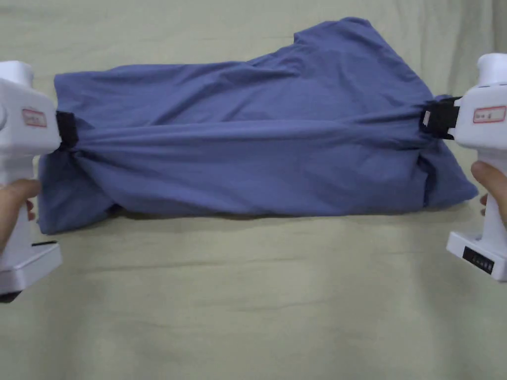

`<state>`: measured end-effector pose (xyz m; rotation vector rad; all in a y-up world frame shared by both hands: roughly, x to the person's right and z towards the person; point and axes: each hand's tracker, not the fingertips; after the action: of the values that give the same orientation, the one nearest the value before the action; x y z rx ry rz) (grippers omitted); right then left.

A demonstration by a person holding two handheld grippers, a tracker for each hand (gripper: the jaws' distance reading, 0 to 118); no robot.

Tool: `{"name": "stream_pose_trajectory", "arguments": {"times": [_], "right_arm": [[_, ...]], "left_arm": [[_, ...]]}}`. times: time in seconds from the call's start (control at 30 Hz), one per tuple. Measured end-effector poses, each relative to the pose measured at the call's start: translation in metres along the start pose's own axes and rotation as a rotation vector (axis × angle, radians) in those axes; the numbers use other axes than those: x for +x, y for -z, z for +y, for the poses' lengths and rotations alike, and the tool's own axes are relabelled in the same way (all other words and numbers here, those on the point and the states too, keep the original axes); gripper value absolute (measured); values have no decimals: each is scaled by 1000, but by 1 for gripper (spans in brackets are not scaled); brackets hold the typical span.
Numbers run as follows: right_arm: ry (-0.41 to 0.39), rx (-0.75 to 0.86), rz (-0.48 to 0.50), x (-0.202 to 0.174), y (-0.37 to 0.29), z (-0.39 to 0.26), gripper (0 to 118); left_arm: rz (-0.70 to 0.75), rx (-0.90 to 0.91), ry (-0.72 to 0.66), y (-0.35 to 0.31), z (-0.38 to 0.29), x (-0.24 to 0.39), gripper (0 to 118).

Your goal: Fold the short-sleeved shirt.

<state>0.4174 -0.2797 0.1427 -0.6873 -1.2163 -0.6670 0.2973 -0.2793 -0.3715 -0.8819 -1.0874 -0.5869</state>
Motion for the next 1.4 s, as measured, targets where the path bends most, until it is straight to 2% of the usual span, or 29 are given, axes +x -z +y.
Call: {"name": "stream_pose_trajectory", "arguments": {"times": [0.1,0.13,0.17,0.2,0.23,0.27,0.3,0.33,0.37,0.4,0.53,0.57,0.6,0.63,0.67,0.7,0.77,0.8,0.97,1.0,1.07,1.1,1.3,1.33,1.37,1.4], "right_arm": [[-33,-86,-32,-5,40,2,6],[-29,-111,-32,-5,48,-1,6],[-29,-116,-32,-6,54,-4,6],[-25,-119,-28,-6,55,-7,20],[-21,-112,-24,-6,54,-12,42],[-18,-106,-34,-6,50,-14,60],[-16,-107,-38,-7,47,-15,60],[-31,-117,-43,-7,45,-18,106],[-41,-116,-27,-6,33,-19,118],[-62,-45,-28,-6,18,-21,118],[-74,12,19,-12,-40,-43,118],[-80,36,53,-13,-57,-55,115],[-95,49,77,-15,-73,-68,98],[-102,47,91,-22,-92,-81,61],[-99,34,83,-25,-100,-95,4],[-96,36,57,-29,-107,-114,2],[-71,30,94,-29,-119,-134,2],[-61,22,101,-31,-125,-144,2],[-39,23,110,-29,-144,-159,2],[-39,23,110,-29,-146,-159,2],[-42,20,106,-29,-148,-157,2],[-41,20,105,-29,-147,-157,2],[-39,-11,77,-26,-133,-151,2],[-39,-18,73,-26,-130,-150,2],[-38,-24,68,-25,-127,-151,2],[-39,-33,64,-24,-123,-150,2]], "left_arm": [[27,-110,16,42,6,5,2],[44,-139,24,53,4,6,11],[61,-162,35,61,0,7,28],[79,-171,47,65,-4,6,58],[110,-168,59,65,-8,5,69],[158,-120,75,61,-13,3,72],[151,-90,88,53,-15,-2,72],[120,-94,72,47,-16,-7,77],[88,-87,60,36,-18,-12,77],[81,-64,56,22,-24,-16,77],[99,101,74,-52,-59,-23,77],[69,148,72,-75,-75,-26,77],[23,193,76,-94,-93,-28,71],[9,229,79,-109,-111,-27,46],[46,189,54,-120,-126,-20,1],[96,190,9,-127,-142,-19,0],[-30,115,-16,-132,-164,-19,0],[-12,112,-48,-133,-171,-13,0],[53,63,17,-112,-173,-5,0],[54,66,9,-105,-166,-7,13],[43,52,-52,-81,-145,-17,89],[30,1,-74,-63,-134,-21,93],[35,-86,-51,15,-100,-32,92],[-6,-90,-37,18,-102,-33,79],[40,-75,12,15,-100,-29,69],[72,-63,46,9,-98,-28,45]]}}
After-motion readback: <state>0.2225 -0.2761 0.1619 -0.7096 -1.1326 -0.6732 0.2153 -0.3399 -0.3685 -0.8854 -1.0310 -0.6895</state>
